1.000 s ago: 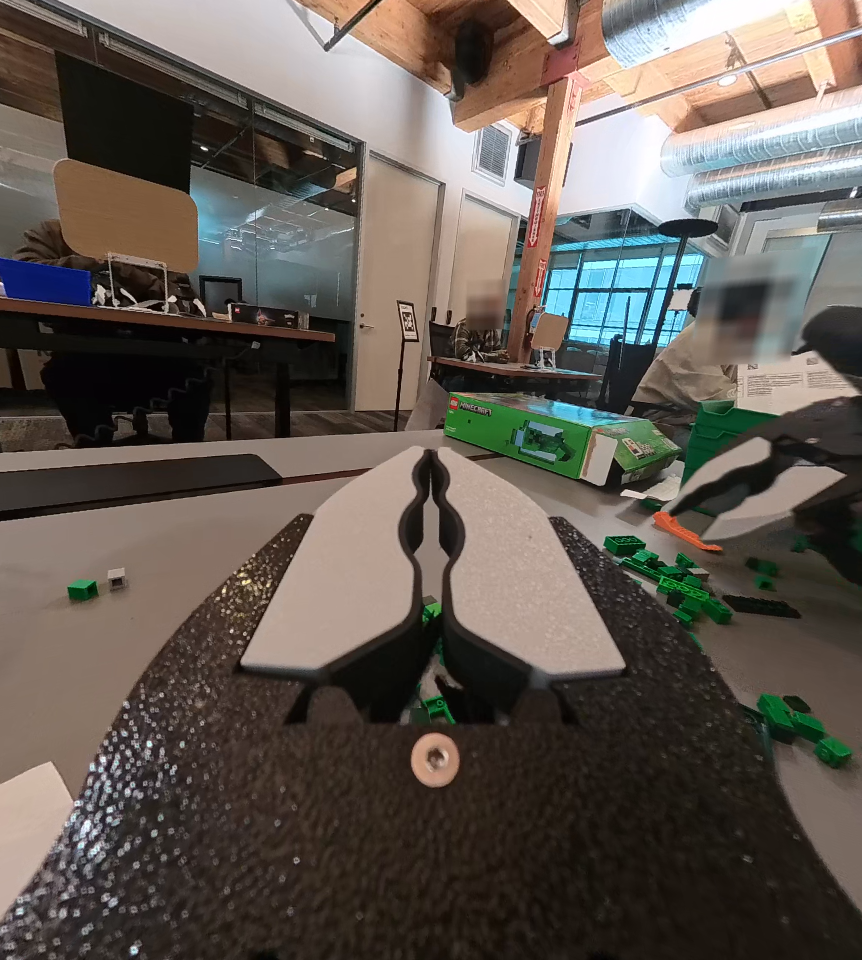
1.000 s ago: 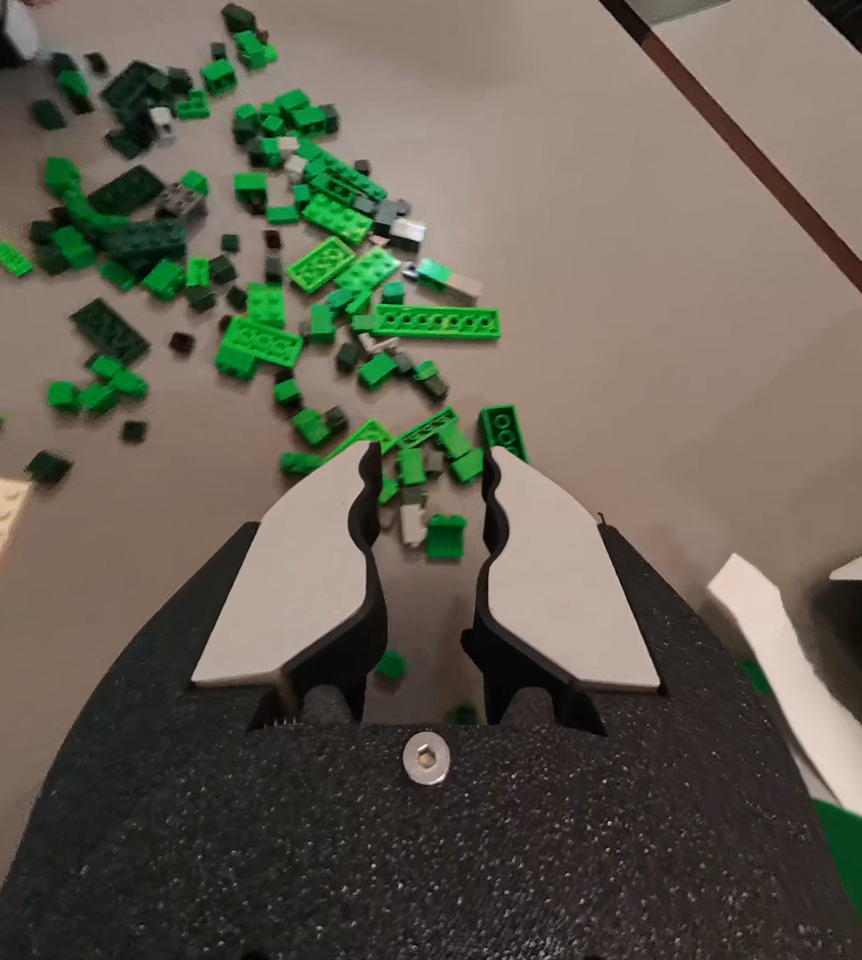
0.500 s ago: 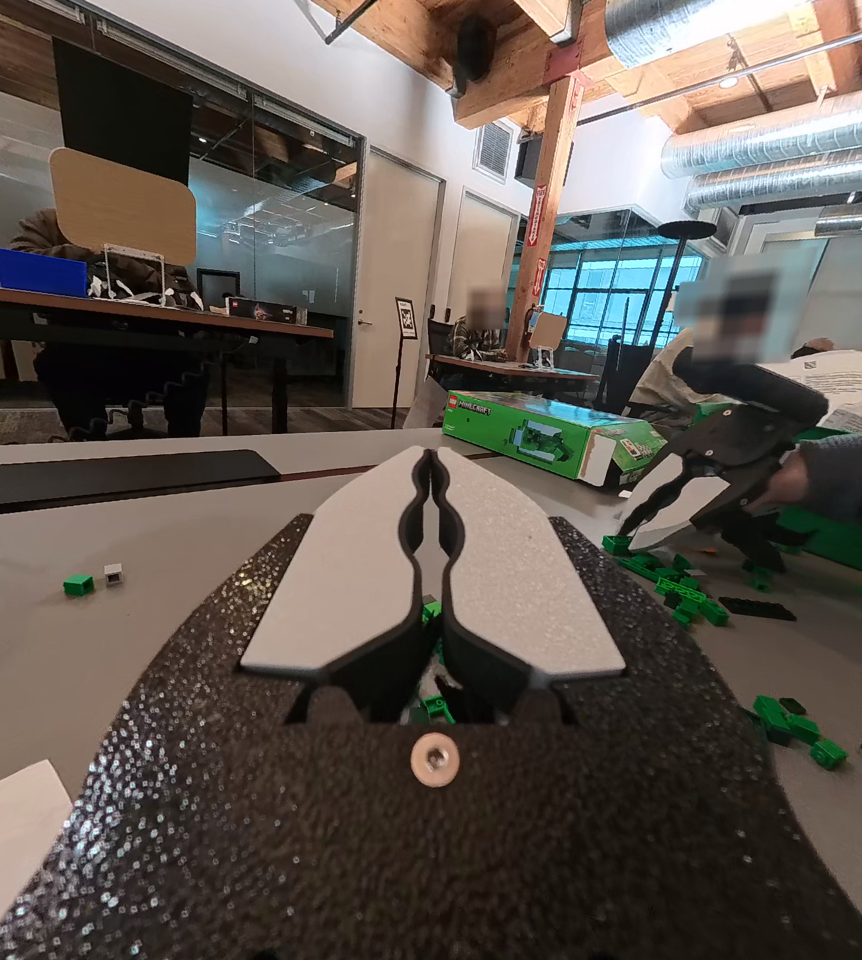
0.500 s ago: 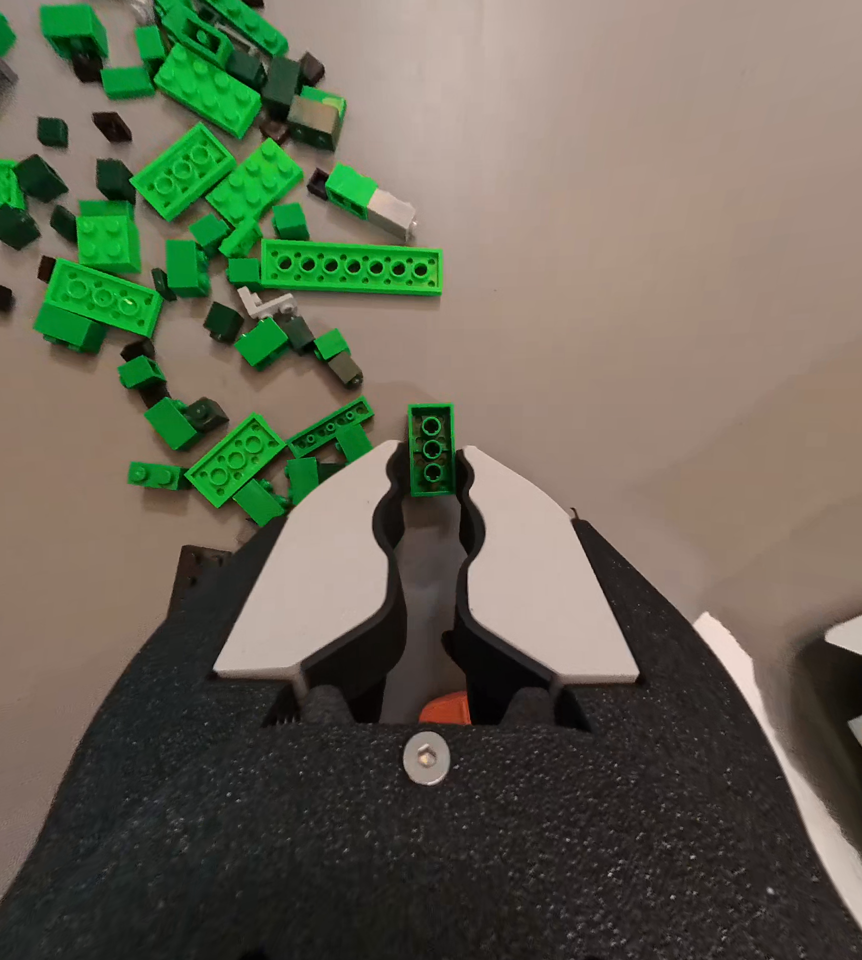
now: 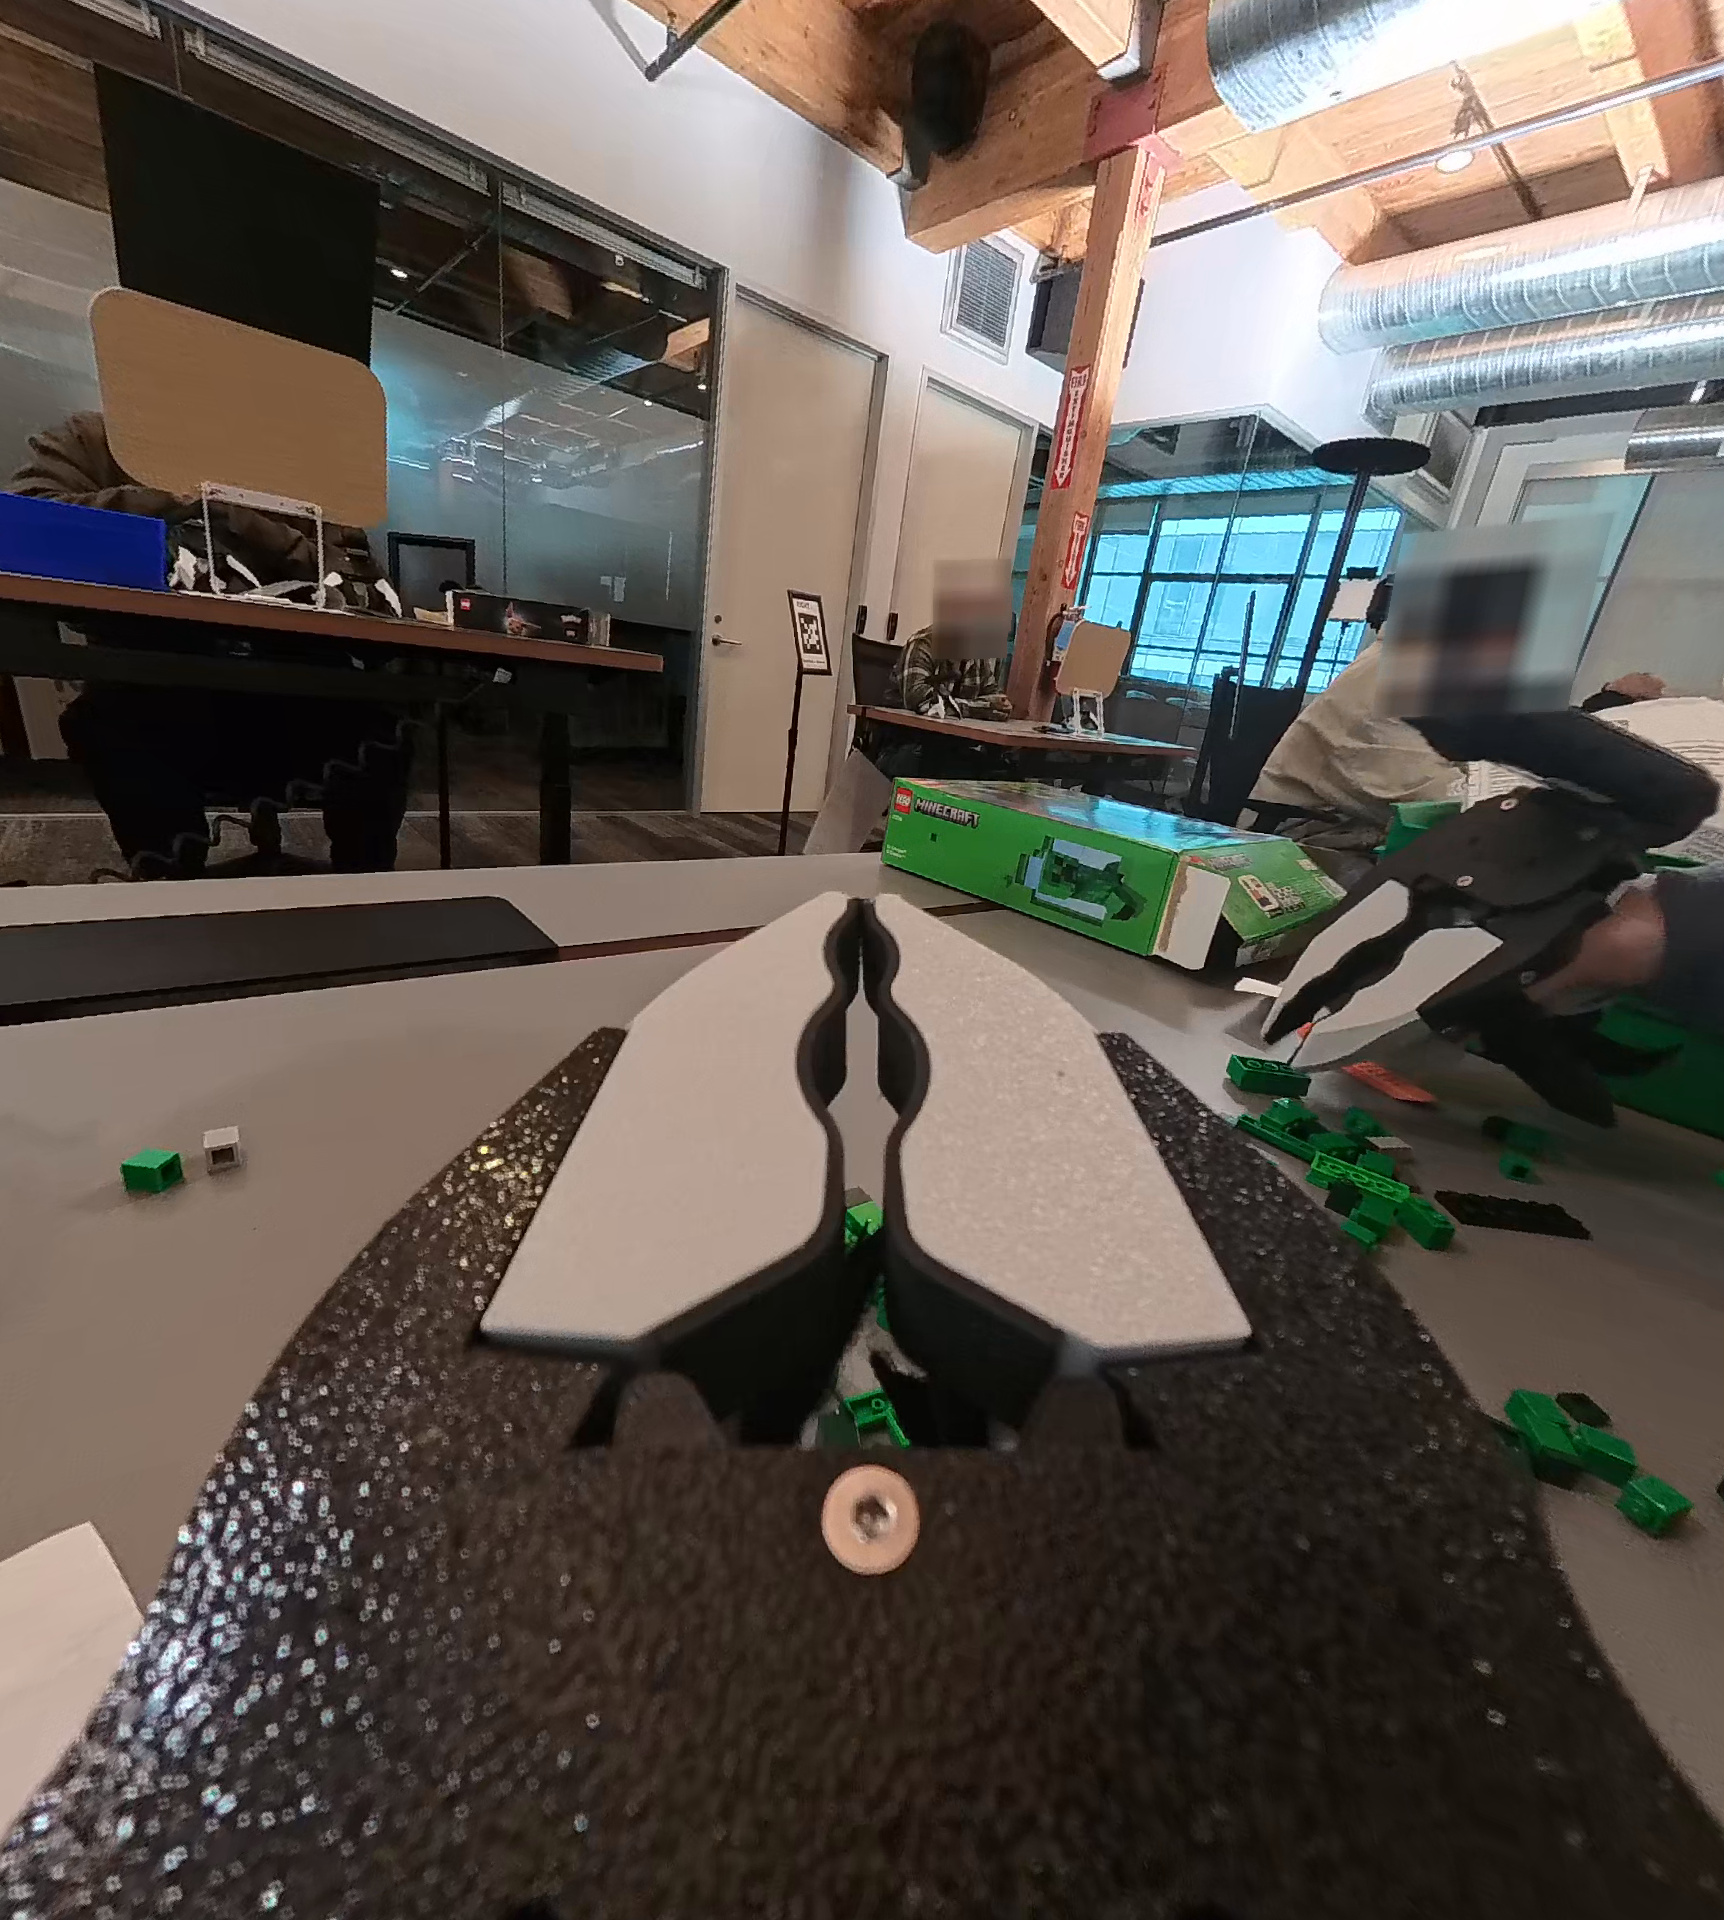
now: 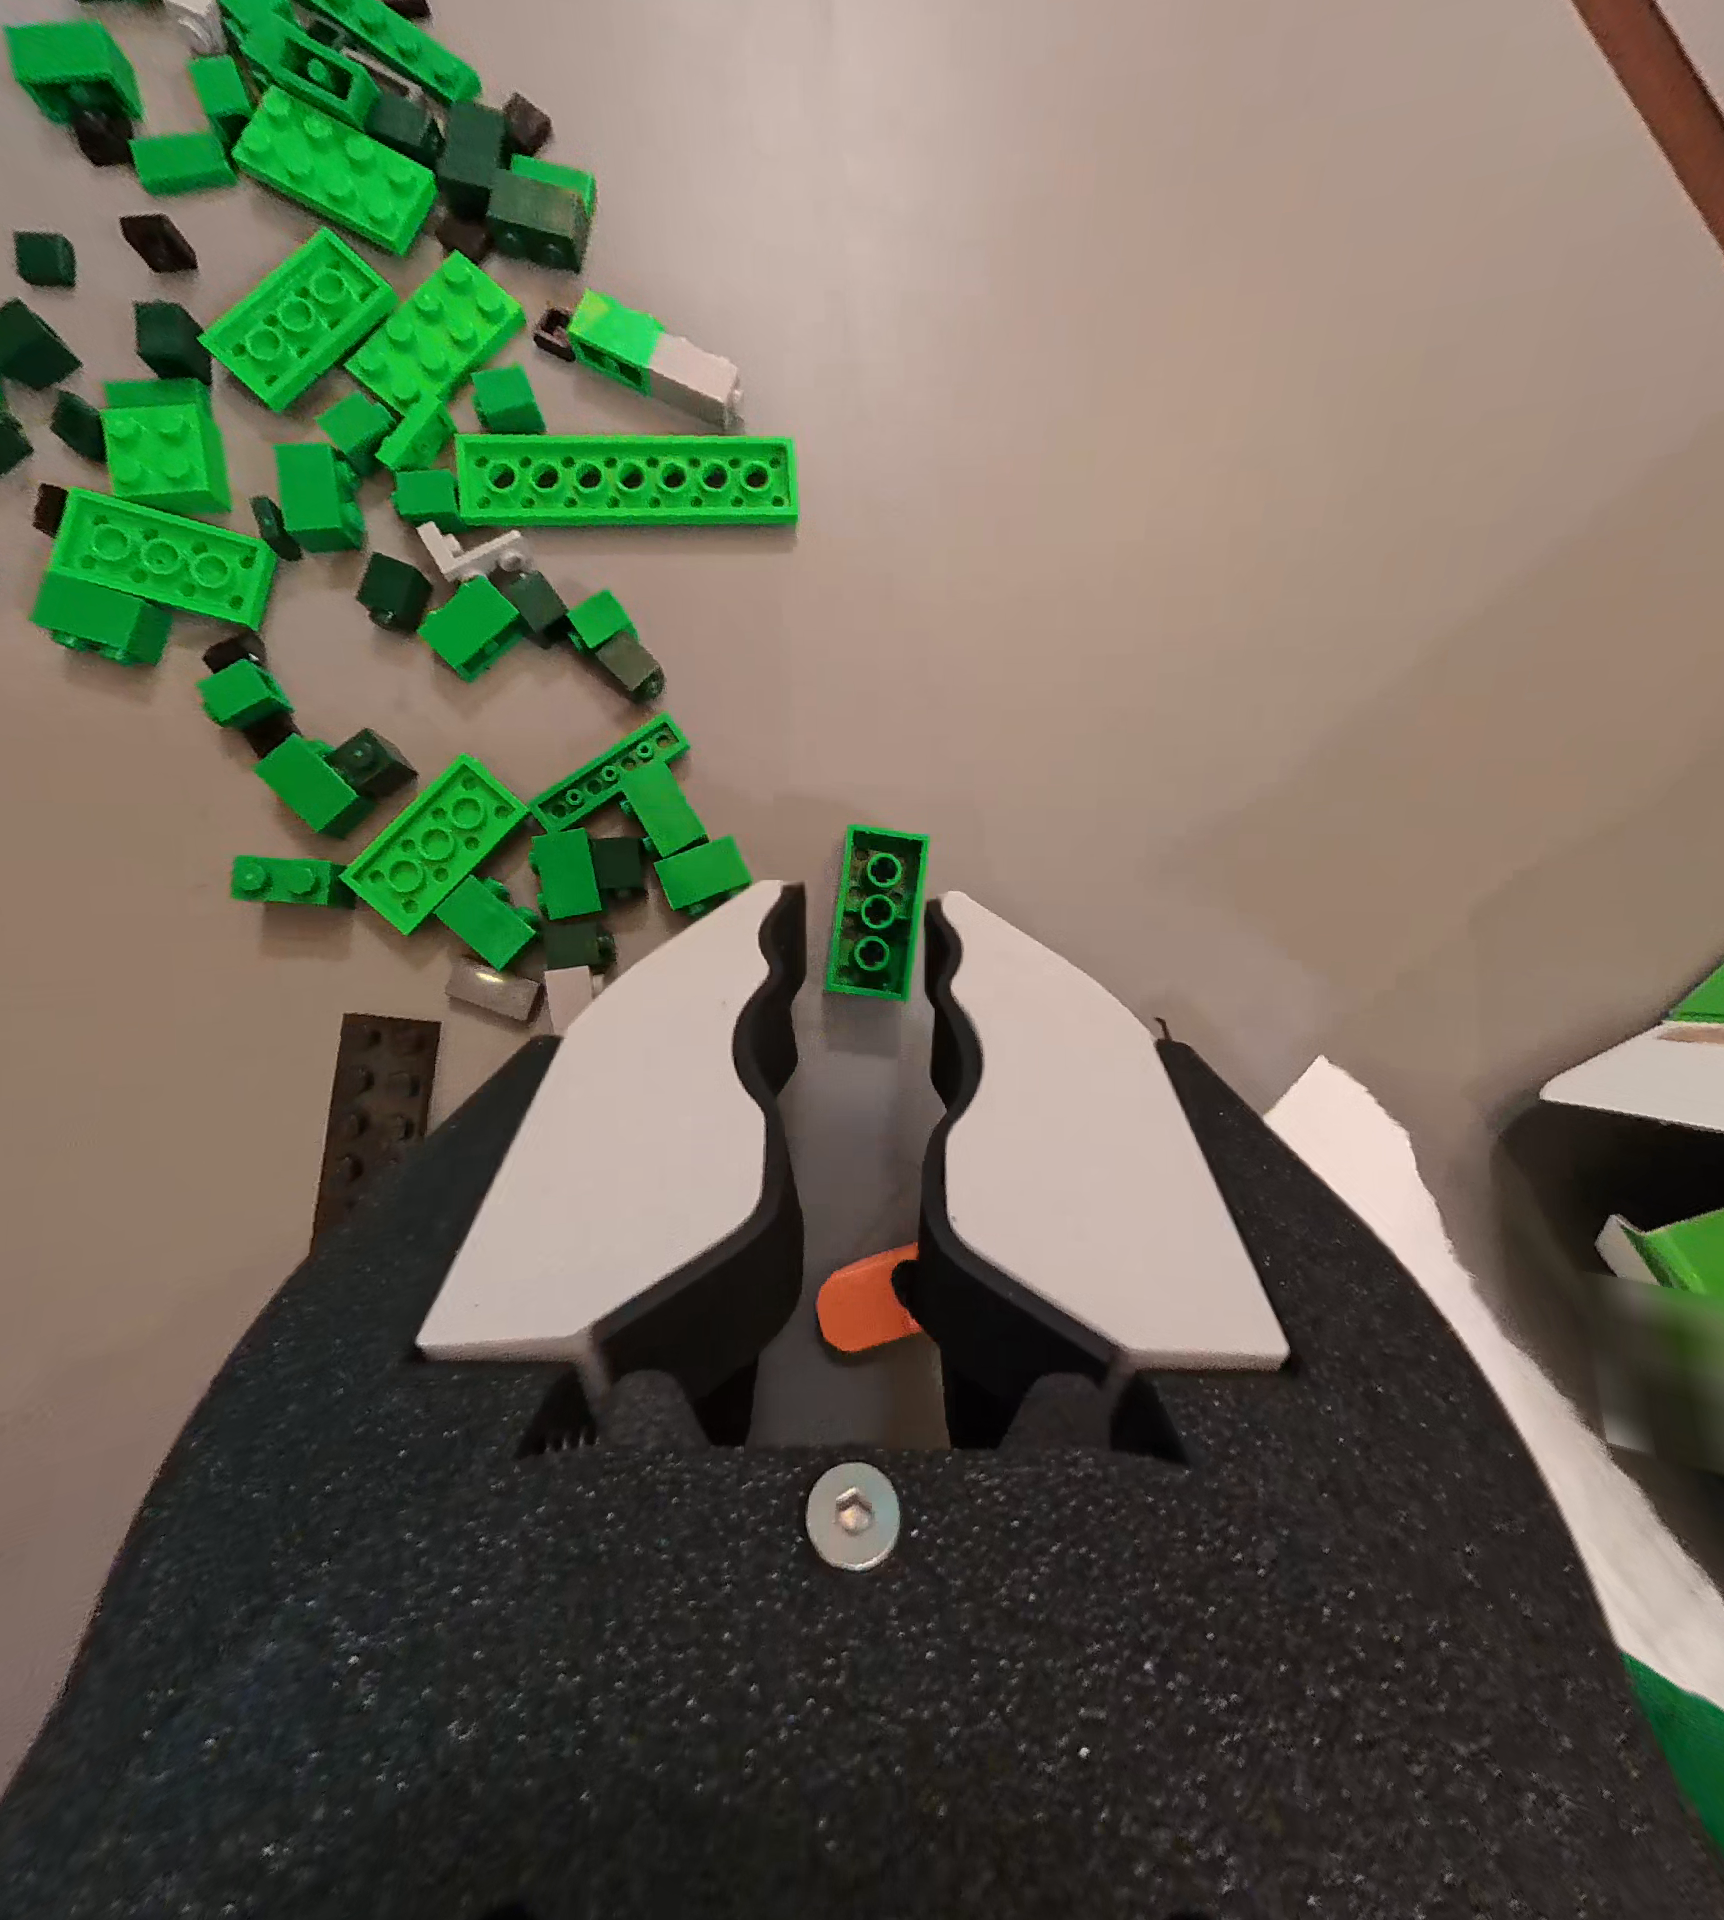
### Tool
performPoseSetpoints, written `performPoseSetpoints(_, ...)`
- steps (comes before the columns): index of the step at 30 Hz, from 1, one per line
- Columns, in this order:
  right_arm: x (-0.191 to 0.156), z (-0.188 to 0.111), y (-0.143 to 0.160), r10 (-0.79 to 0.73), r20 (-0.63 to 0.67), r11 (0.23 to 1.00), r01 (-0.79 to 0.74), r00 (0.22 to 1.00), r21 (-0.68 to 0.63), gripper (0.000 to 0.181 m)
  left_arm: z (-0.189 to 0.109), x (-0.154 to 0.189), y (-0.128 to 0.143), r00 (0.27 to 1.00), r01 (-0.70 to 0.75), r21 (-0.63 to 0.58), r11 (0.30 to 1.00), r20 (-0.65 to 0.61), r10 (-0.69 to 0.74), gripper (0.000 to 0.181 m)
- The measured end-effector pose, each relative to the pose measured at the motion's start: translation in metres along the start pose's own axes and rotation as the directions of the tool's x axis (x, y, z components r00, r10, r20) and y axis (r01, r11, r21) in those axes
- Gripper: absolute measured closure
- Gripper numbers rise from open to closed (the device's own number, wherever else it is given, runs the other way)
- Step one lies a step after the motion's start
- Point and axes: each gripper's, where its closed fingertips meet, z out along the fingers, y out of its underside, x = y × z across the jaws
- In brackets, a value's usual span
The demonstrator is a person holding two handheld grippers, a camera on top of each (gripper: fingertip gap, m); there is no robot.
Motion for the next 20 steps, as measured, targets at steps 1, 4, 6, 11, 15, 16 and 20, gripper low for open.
performPoseSetpoints(1, 0.001, -0.001, 0.000, -0.006, -0.018, 1.000, 0.006, 1.000, -0.001, 0.160, 0.000, 0.000, 0.000, 1.000, -0.001, 0.000, 1.000, 0.000, 0.001, 0.181)
performPoseSetpoints(4, -0.004, -0.007, -0.013, -0.009, -0.054, 0.998, 0.012, 0.999, 0.055, 0.160, 0.001, 0.004, 0.000, 1.000, -0.018, -0.003, 1.000, -0.011, 0.018, 0.181)
performPoseSetpoints(6, -0.018, -0.012, -0.029, -0.043, -0.076, 0.992, 0.052, 0.996, 0.118, 0.160, 0.003, 0.014, 0.000, 0.997, -0.042, -0.026, 0.999, -0.059, 0.040, 0.181)
performPoseSetpoints(11, -0.065, -0.024, -0.061, -0.162, -0.123, 0.956, 0.187, 0.979, 0.226, 0.160, -0.003, 0.044, -0.008, 0.976, -0.133, -0.134, 0.982, -0.191, 0.106, 0.181)
performPoseSetpoints(15, -0.088, -0.039, -0.059, -0.267, -0.157, 0.933, 0.295, 0.951, 0.204, 0.161, -0.053, 0.034, -0.024, 0.929, -0.351, -0.272, 0.896, -0.222, 0.297, 0.140)
performPoseSetpoints(16, -0.090, -0.044, -0.057, -0.276, -0.161, 0.930, 0.305, 0.948, 0.205, 0.161, -0.072, 0.022, -0.022, 0.898, -0.436, -0.331, 0.837, -0.214, 0.383, 0.134)
performPoseSetpoints(20, -0.101, -0.058, -0.054, -0.257, -0.133, 0.920, 0.285, 0.957, 0.270, 0.164, -0.153, -0.031, -0.004, 0.721, -0.658, -0.550, 0.515, -0.262, 0.641, 0.132)
